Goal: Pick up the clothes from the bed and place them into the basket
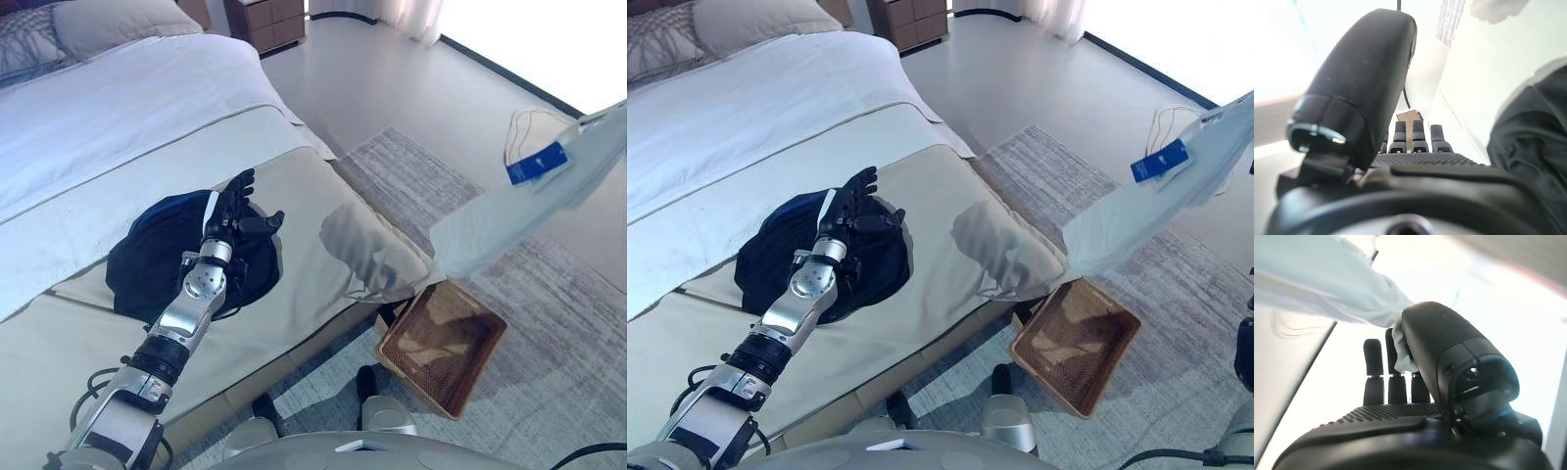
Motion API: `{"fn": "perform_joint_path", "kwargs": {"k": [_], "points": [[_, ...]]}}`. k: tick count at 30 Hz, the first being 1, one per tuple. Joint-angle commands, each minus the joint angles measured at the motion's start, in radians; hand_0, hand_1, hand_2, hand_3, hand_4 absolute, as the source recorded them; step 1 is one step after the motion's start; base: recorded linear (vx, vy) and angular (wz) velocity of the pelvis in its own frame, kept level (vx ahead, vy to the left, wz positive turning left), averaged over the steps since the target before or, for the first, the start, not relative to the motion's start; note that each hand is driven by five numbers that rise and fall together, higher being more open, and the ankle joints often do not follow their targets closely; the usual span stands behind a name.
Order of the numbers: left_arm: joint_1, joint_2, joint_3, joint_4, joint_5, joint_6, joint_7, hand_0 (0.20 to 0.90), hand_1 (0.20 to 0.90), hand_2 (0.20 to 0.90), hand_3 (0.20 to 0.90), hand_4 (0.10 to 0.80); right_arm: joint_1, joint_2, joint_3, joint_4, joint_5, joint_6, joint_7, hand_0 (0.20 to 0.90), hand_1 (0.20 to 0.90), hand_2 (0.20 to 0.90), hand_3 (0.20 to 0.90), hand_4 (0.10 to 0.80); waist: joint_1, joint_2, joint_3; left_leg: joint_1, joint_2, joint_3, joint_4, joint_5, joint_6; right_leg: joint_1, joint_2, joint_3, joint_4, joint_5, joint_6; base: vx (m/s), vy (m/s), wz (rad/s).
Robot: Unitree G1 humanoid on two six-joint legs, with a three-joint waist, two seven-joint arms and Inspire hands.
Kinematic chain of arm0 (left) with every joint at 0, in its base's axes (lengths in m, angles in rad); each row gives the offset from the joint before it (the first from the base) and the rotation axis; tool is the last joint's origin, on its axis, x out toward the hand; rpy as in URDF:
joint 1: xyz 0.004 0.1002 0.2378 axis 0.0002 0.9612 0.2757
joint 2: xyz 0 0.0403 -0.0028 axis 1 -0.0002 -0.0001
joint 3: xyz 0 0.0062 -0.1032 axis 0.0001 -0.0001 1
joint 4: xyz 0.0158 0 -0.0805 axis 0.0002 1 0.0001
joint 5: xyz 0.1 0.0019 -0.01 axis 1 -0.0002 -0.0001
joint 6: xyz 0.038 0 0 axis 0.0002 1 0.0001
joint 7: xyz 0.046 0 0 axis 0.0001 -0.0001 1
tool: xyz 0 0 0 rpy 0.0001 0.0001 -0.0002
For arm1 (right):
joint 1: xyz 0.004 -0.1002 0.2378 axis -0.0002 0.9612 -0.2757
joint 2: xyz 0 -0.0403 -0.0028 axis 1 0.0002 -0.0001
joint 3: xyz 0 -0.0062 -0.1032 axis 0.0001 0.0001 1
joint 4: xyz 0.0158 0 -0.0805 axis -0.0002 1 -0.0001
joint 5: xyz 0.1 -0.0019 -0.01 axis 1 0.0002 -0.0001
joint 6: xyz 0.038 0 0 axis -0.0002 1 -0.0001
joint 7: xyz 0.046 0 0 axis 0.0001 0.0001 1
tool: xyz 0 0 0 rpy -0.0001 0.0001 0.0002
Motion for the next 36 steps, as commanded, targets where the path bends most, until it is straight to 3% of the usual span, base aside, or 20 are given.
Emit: {"fn": "perform_joint_path", "kwargs": {"k": [1, 12, 24, 31, 36], "points": [[-0.056, 0.007, -0.033, -0.010, 0.027, -0.076, 0.011, 0.900, 0.900, 0.900, 0.900, 0.800, -0.014, -0.020, -0.012, -0.086, -0.009, -0.137, -0.024, 0.300, 0.300, 0.300, 0.200, 0.100, 0.000, -0.008, -0.166, 0.007, -0.001, -0.039, 0.021, -0.107, -0.014, 0.022, 0.081, -0.021, 0.032, -0.103, -0.004, -0.044, -0.029, -0.08], [-0.052, 0.009, -0.035, -0.012, 0.036, -0.043, -0.041, 0.900, 0.900, 0.900, 0.900, 0.800, 0.172, 0.095, -0.103, -0.118, -0.010, -0.149, -0.007, 0.300, 0.300, 0.300, 0.200, 0.100, -0.044, 0.019, -0.134, -0.012, 0.017, -0.009, 0.073, -0.114, -0.029, 0.001, 0.085, 0.010, 0.042, -0.095, -0.013, -0.012, -0.039, -0.06], [-0.021, 0.019, -0.050, 0.021, 0.056, -0.001, -0.119, 0.900, 0.900, 0.900, 0.900, 0.800, 0.338, 0.172, -0.101, -0.134, -0.140, -0.046, 0.071, 0.300, 0.300, 0.300, 0.200, 0.100, -0.091, 0.083, -0.105, -0.009, 0.027, 0.051, 0.067, -0.113, -0.036, -0.035, 0.075, 0.024, 0.033, -0.082, -0.008, 0.007, -0.029, -0.13], [-0.014, 0.018, -0.046, 0.016, 0.062, 0.007, -0.110, 0.900, 0.900, 0.900, 0.900, 0.800, 0.395, 0.181, -0.100, -0.076, -0.206, -0.014, 0.101, 0.300, 0.300, 0.300, 0.200, 0.100, -0.095, 0.100, -0.089, -0.016, 0.032, 0.065, 0.075, -0.116, -0.040, -0.049, 0.074, 0.025, 0.034, -0.079, -0.008, -0.010, -0.028, -0.08], [-0.019, 0.014, -0.046, 0.008, 0.063, 0.006, -0.106, 0.900, 0.900, 0.900, 0.900, 0.800, 0.379, 0.175, -0.079, 0.029, -0.236, -0.044, 0.129, 0.300, 0.300, 0.300, 0.200, 0.100, -0.083, 0.108, -0.081, -0.025, 0.034, 0.064, 0.082, -0.116, -0.044, -0.049, 0.072, 0.017, 0.033, -0.082, -0.009, -0.005, -0.002, -0.01]]}}
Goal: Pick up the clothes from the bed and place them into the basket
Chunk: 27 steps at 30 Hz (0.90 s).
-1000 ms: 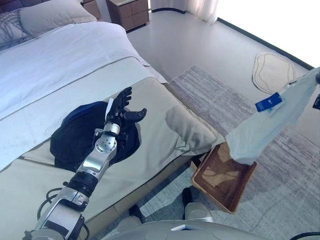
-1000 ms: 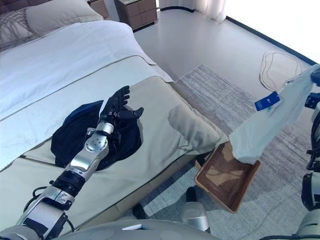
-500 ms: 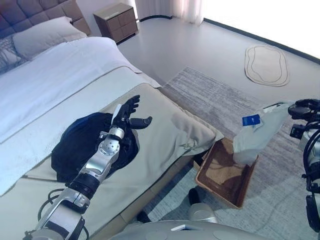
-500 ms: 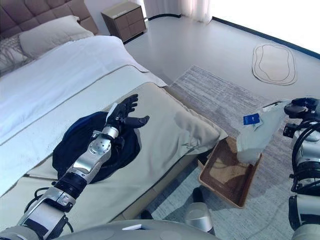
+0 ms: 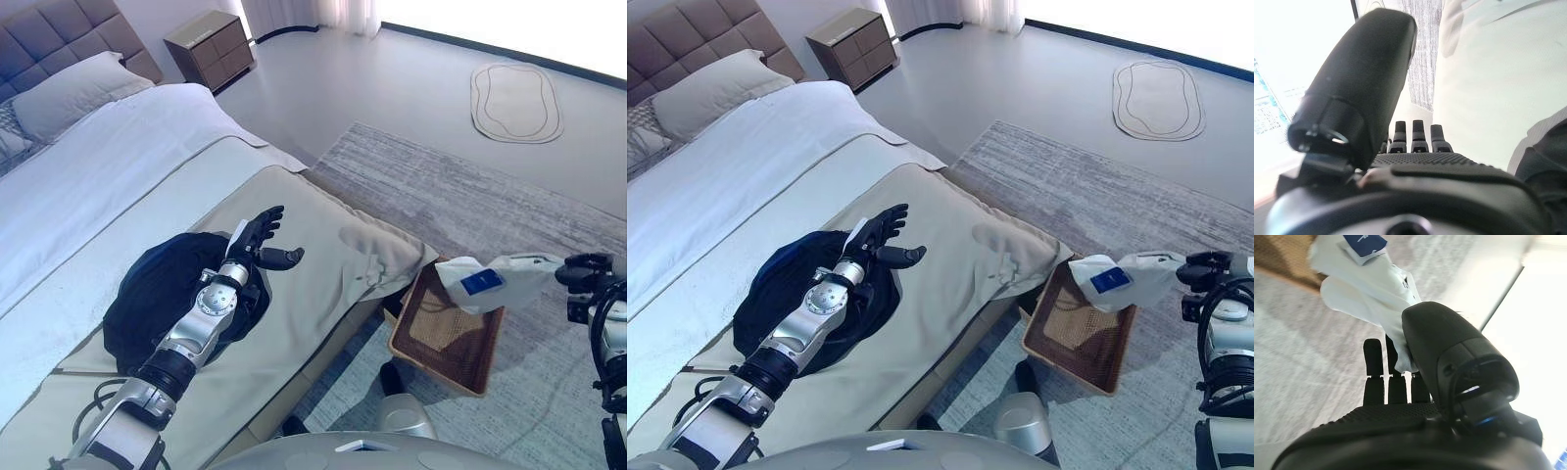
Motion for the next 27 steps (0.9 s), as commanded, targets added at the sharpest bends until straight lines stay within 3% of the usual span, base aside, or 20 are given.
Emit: {"fn": "perform_joint_path", "kwargs": {"k": [1, 2, 3, 18, 23, 27], "points": [[-0.067, 0.019, 0.037, -0.008, 0.031, -0.066, 0.021, 0.900, 0.900, 0.900, 0.900, 0.800, -0.108, -0.050, 0.017, 0.012, -0.057, -0.103, 0.006, 0.385, 0.385, 0.385, 0.299, 0.199, 0.018, -0.052, -0.026, -0.010, 0.006, -0.038, 0.081, -0.106, -0.043, 0.029, 0.039, -0.069, 0.039, -0.078, -0.016, 0.000, 0.000, 0.00], [-0.065, 0.019, 0.037, -0.007, 0.033, -0.066, 0.018, 0.900, 0.900, 0.900, 0.900, 0.800, -0.111, -0.049, 0.023, 0.025, -0.063, -0.107, 0.008, 0.747, 0.747, 0.747, 0.722, 0.622, 0.021, -0.050, -0.025, -0.012, 0.006, -0.040, 0.082, -0.105, -0.043, 0.029, 0.038, -0.070, 0.038, -0.079, -0.017, 0.000, 0.000, 0.00], [-0.063, 0.020, 0.037, -0.008, 0.034, -0.068, 0.017, 0.900, 0.900, 0.900, 0.900, 0.800, -0.113, -0.048, 0.029, 0.033, -0.067, -0.112, 0.011, 0.900, 0.900, 0.900, 0.900, 0.800, 0.024, -0.049, -0.023, -0.015, 0.005, -0.042, 0.082, -0.104, -0.043, 0.029, 0.037, -0.071, 0.038, -0.079, -0.017, 0.000, 0.000, 0.00], [-0.048, 0.028, 0.057, -0.017, 0.043, -0.071, 0.002, 0.900, 0.900, 0.900, 0.900, 0.800, -0.059, 0.018, 0.062, 0.027, -0.065, -0.148, 0.067, 0.900, 0.900, 0.900, 0.900, 0.800, 0.049, -0.063, -0.022, -0.019, -0.003, -0.059, 0.079, -0.103, -0.038, 0.033, 0.032, -0.093, 0.045, -0.085, -0.018, 0.001, 0.001, 0.03], [-0.037, 0.031, 0.069, -0.011, 0.052, -0.078, -0.003, 0.900, 0.900, 0.900, 0.900, 0.800, -0.034, 0.037, 0.070, 0.013, -0.025, -0.158, 0.154, 0.900, 0.900, 0.900, 0.900, 0.800, 0.057, -0.079, -0.027, -0.017, -0.002, -0.065, 0.082, -0.103, -0.035, 0.041, 0.032, -0.098, 0.046, -0.086, -0.019, 0.013, 0.002, 0.08], [-0.026, 0.037, 0.088, -0.014, 0.059, -0.075, -0.005, 0.900, 0.900, 0.900, 0.900, 0.800, -0.019, 0.051, 0.073, -0.017, 0.108, -0.218, 0.264, 0.900, 0.900, 0.900, 0.900, 0.800, 0.067, -0.094, -0.028, -0.015, -0.003, -0.072, 0.081, -0.101, -0.033, 0.049, 0.031, -0.106, 0.047, -0.088, -0.020, 0.005, -0.003, 0.02]]}}
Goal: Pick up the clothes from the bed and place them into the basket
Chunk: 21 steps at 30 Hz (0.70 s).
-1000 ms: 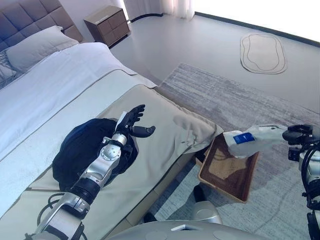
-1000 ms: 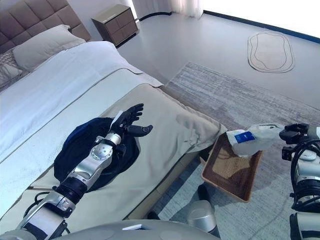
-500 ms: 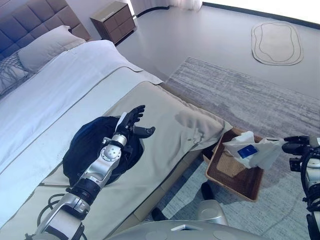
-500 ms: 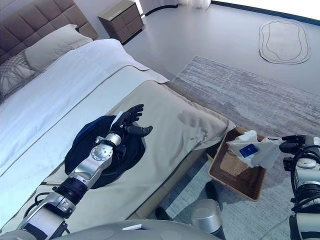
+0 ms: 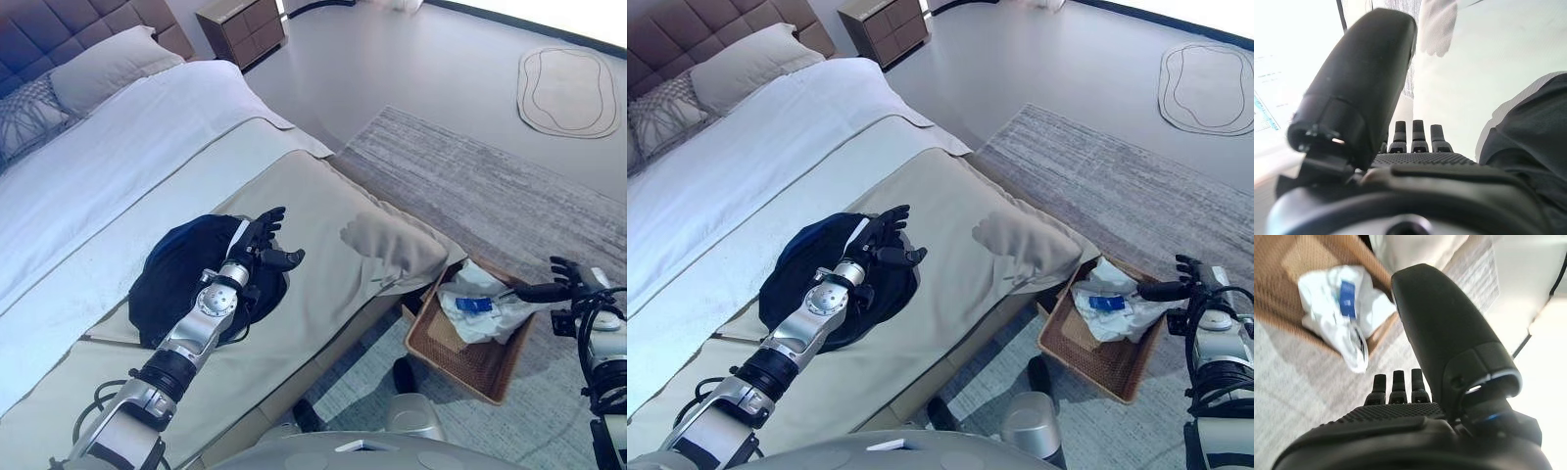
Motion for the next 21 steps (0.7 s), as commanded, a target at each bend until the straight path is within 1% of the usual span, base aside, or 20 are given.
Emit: {"fn": "perform_joint_path", "kwargs": {"k": [1, 3, 4, 6, 8, 9, 11, 13, 14, 15, 17, 18, 20, 21], "points": [[-0.031, 0.039, 0.088, -0.011, 0.053, -0.076, 0.011, 0.900, 0.900, 0.900, 0.900, 0.800, -0.019, 0.003, 0.027, -0.076, 0.152, -0.158, 0.068, 0.900, 0.900, 0.900, 0.900, 0.800, 0.014, -0.104, -0.081, -0.011, -0.003, -0.037, 0.080, -0.099, -0.027, 0.029, 0.035, -0.071, 0.043, -0.087, -0.023, 0.000, 0.000, 0.00], [-0.026, 0.039, 0.099, -0.006, 0.055, -0.077, 0.012, 0.900, 0.900, 0.900, 0.900, 0.800, -0.022, 0.019, 0.015, -0.113, 0.301, -0.194, 0.139, 0.900, 0.900, 0.900, 0.900, 0.800, 0.021, -0.111, -0.082, -0.008, -0.004, -0.044, 0.078, -0.099, -0.027, 0.036, 0.034, -0.080, 0.044, -0.092, -0.024, 0.026, -0.008, 0.10], [-0.024, 0.038, 0.105, -0.002, 0.058, -0.079, 0.007, 0.900, 0.900, 0.900, 0.900, 0.800, -0.022, 0.030, 0.007, -0.132, 0.350, -0.197, 0.162, 0.900, 0.900, 0.900, 0.900, 0.800, 0.025, -0.112, -0.083, -0.008, -0.006, -0.049, 0.076, -0.098, -0.027, 0.039, 0.033, -0.084, 0.045, -0.094, -0.025, 0.022, -0.004, 0.16], [-0.012, 0.035, 0.118, 0.013, 0.064, -0.093, 0.000, 0.900, 0.900, 0.900, 0.900, 0.800, -0.023, 0.066, -0.007, -0.169, 0.498, -0.236, 0.226, 0.900, 0.900, 0.900, 0.900, 0.800, 0.039, -0.114, -0.083, -0.009, -0.009, -0.064, 0.073, -0.096, -0.028, 0.048, 0.030, -0.096, 0.046, -0.099, -0.025, 0.020, -0.002, 0.15], [-0.005, 0.027, 0.126, 0.026, 0.072, -0.102, -0.005, 0.900, 0.900, 0.900, 0.900, 0.800, -0.043, 0.108, -0.012, -0.202, 0.613, -0.277, 0.265, 0.900, 0.900, 0.900, 0.900, 0.800, 0.059, -0.113, -0.084, -0.012, -0.016, -0.084, 0.066, -0.090, -0.027, 0.058, 0.025, -0.107, 0.044, -0.103, -0.024, 0.016, 0.002, 0.22], [-0.001, 0.025, 0.128, 0.032, 0.074, -0.106, 0.000, 0.900, 0.900, 0.900, 0.900, 0.800, -0.052, 0.122, -0.011, -0.216, 0.660, -0.278, 0.284, 0.900, 0.900, 0.900, 0.900, 0.800, 0.066, -0.113, -0.084, -0.013, -0.018, -0.092, 0.062, -0.089, -0.027, 0.061, 0.023, -0.112, 0.042, -0.103, -0.024, 0.014, 0.009, 0.24], [0.004, 0.022, 0.134, 0.041, 0.074, -0.109, 0.004, 0.900, 0.900, 0.900, 0.900, 0.800, -0.071, 0.155, -0.019, -0.245, 0.698, -0.295, 0.275, 0.900, 0.900, 0.900, 0.900, 0.800, 0.083, -0.110, -0.085, -0.015, -0.024, -0.114, 0.052, -0.085, -0.027, 0.068, 0.019, -0.123, 0.038, -0.105, -0.022, 0.011, 0.015, 0.30], [0.014, 0.021, 0.139, 0.036, 0.072, -0.103, 0.023, 0.900, 0.900, 0.900, 0.900, 0.800, -0.094, 0.182, -0.009, -0.271, 0.684, -0.329, 0.226, 0.900, 0.900, 0.900, 0.900, 0.800, 0.101, -0.106, -0.082, -0.018, -0.033, -0.140, 0.040, -0.079, -0.024, 0.070, 0.017, -0.128, 0.041, -0.109, -0.024, 0.002, 0.020, 0.45], [0.019, 0.023, 0.140, 0.035, 0.069, -0.104, 0.034, 0.900, 0.900, 0.900, 0.900, 0.800, -0.110, 0.190, -0.001, -0.282, 0.684, -0.330, 0.218, 0.900, 0.900, 0.900, 0.900, 0.800, 0.108, -0.105, -0.080, -0.021, -0.035, -0.151, 0.039, -0.077, -0.023, 0.071, 0.015, -0.131, 0.044, -0.112, -0.025, -0.009, 0.024, 0.34], [0.025, 0.026, 0.143, 0.038, 0.065, -0.104, 0.048, 0.900, 0.900, 0.900, 0.900, 0.800, -0.121, 0.200, 0.012, -0.301, 0.650, -0.340, 0.195, 0.900, 0.900, 0.900, 0.900, 0.800, 0.117, -0.105, -0.078, -0.027, -0.040, -0.160, 0.040, -0.076, -0.022, 0.070, 0.013, -0.137, 0.048, -0.115, -0.026, -0.012, 0.017, 0.31], [0.041, 0.030, 0.152, 0.038, 0.062, -0.107, 0.069, 0.900, 0.900, 0.900, 0.900, 0.800, -0.138, 0.211, 0.037, -0.319, 0.498, -0.371, 0.117, 0.900, 0.900, 0.900, 0.900, 0.800, 0.133, -0.107, -0.072, -0.038, -0.046, -0.181, 0.046, -0.074, -0.021, 0.067, 0.011, -0.147, 0.059, -0.121, -0.030, -0.007, 0.016, 0.38], [0.051, 0.030, 0.159, 0.035, 0.059, -0.106, 0.085, 0.900, 0.900, 0.900, 0.900, 0.800, -0.147, 0.206, 0.060, -0.337, 0.401, -0.383, 0.055, 0.900, 0.900, 0.900, 0.900, 0.800, 0.143, -0.108, -0.068, -0.045, -0.049, -0.191, 0.048, -0.072, -0.019, 0.065, 0.009, -0.151, 0.062, -0.124, -0.033, -0.002, 0.028, 0.31], [0.073, 0.030, 0.165, 0.033, 0.053, -0.113, 0.105, 0.900, 0.900, 0.900, 0.900, 0.800, -0.164, 0.197, 0.090, -0.365, 0.300, -0.403, -0.072, 0.900, 0.900, 0.900, 0.900, 0.800, 0.159, -0.108, -0.060, -0.058, -0.055, -0.208, 0.053, -0.068, -0.018, 0.063, 0.007, -0.159, 0.068, -0.128, -0.038, 0.006, 0.038, 0.22], [0.092, 0.026, 0.171, 0.032, 0.052, -0.118, 0.116, 0.900, 0.900, 0.900, 0.900, 0.800, -0.181, 0.199, 0.103, -0.370, 0.224, -0.407, -0.155, 0.900, 0.900, 0.900, 0.900, 0.800, 0.173, -0.107, -0.053, -0.065, -0.060, -0.220, 0.055, -0.066, -0.016, 0.065, 0.005, -0.167, 0.070, -0.131, -0.042, 0.022, 0.044, 0.29]]}}
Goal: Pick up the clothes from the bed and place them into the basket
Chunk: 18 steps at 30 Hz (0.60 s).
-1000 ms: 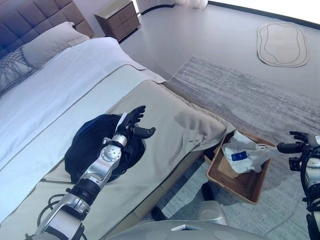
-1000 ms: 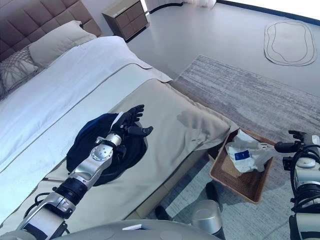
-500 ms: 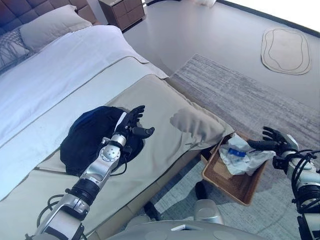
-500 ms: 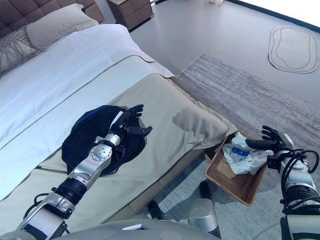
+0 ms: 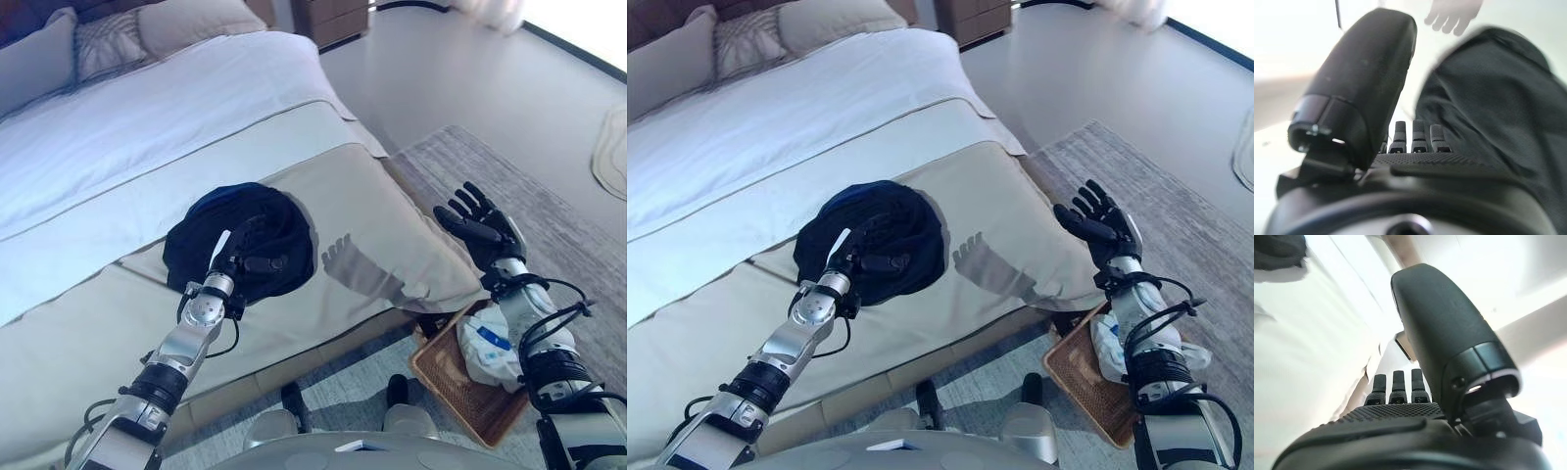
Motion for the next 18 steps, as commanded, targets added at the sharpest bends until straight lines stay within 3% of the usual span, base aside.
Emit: {"fn": "perform_joint_path", "kwargs": {"k": [1, 4, 7, 10, 15, 18], "points": [[-0.022, 0.030, 0.077, 0.018, 0.014, -0.113, 0.069, 0.900, 0.900, 0.900, 0.900, 0.800, -0.147, -0.021, 0.024, -0.078, -0.216, -0.129, -0.217, 0.900, 0.900, 0.900, 0.900, 0.800, 0.020, -0.066, -0.052, -0.016, -0.054, -0.044, 0.056, -0.106, -0.015, 0.005, 0.025, -0.008, 0.072, -0.124, -0.053, 0.035, 0.056, 0.38], [0.003, 0.020, 0.089, 0.031, 0.018, -0.131, 0.076, 0.900, 0.900, 0.900, 0.900, 0.800, -0.194, -0.022, 0.079, -0.088, -0.370, -0.099, -0.340, 0.900, 0.900, 0.900, 0.900, 0.800, 0.051, -0.062, -0.043, -0.029, -0.052, -0.030, 0.046, -0.090, -0.014, 0.009, 0.014, -0.045, 0.073, -0.125, -0.055, 0.041, 0.060, 0.26], [-0.006, 0.024, 0.090, 0.043, 0.017, -0.131, 0.064, 0.900, 0.900, 0.900, 0.900, 0.800, -0.257, -0.043, 0.113, -0.071, -0.503, 0.009, -0.379, 0.900, 0.900, 0.900, 0.900, 0.800, 0.075, -0.061, -0.035, -0.049, -0.051, 0.016, 0.045, -0.078, -0.016, 0.007, -0.008, -0.106, 0.076, -0.124, -0.050, 0.035, 0.098, 0.42], [0.017, 0.037, 0.102, 0.036, 0.030, -0.127, 0.052, 0.900, 0.900, 0.900, 0.900, 0.800, -0.315, -0.074, 0.175, -0.070, -0.576, 0.111, -0.369, 0.900, 0.900, 0.900, 0.900, 0.800, 0.108, -0.066, -0.035, -0.054, -0.059, 0.005, 0.038, -0.077, -0.004, 0.009, -0.025, -0.136, 0.093, -0.128, -0.045, 0.142, 0.084, 0.40], [0.082, 0.077, 0.151, -0.033, 0.050, -0.156, 0.038, 0.900, 0.900, 0.900, 0.900, 0.800, -0.358, -0.113, 0.225, -0.100, -0.706, 0.169, -0.407, 0.900, 0.900, 0.900, 0.900, 0.800, 0.158, -0.075, -0.030, -0.065, -0.079, -0.009, 0.068, -0.099, 0.020, 0.009, -0.045, -0.172, 0.150, -0.157, -0.044, 0.186, 0.076, 0.23], [0.075, 0.103, 0.173, -0.096, 0.039, -0.169, 0.040, 0.900, 0.900, 0.900, 0.900, 0.800, -0.395, -0.124, 0.252, -0.110, -0.731, 0.188, -0.424, 0.900, 0.900, 0.900, 0.900, 0.800, 0.188, -0.074, 0.022, -0.138, -0.083, -0.023, 0.175, -0.124, 0.034, -0.047, -0.066, -0.176, 0.275, -0.205, -0.054, -0.016, 0.062, 0.20]]}}
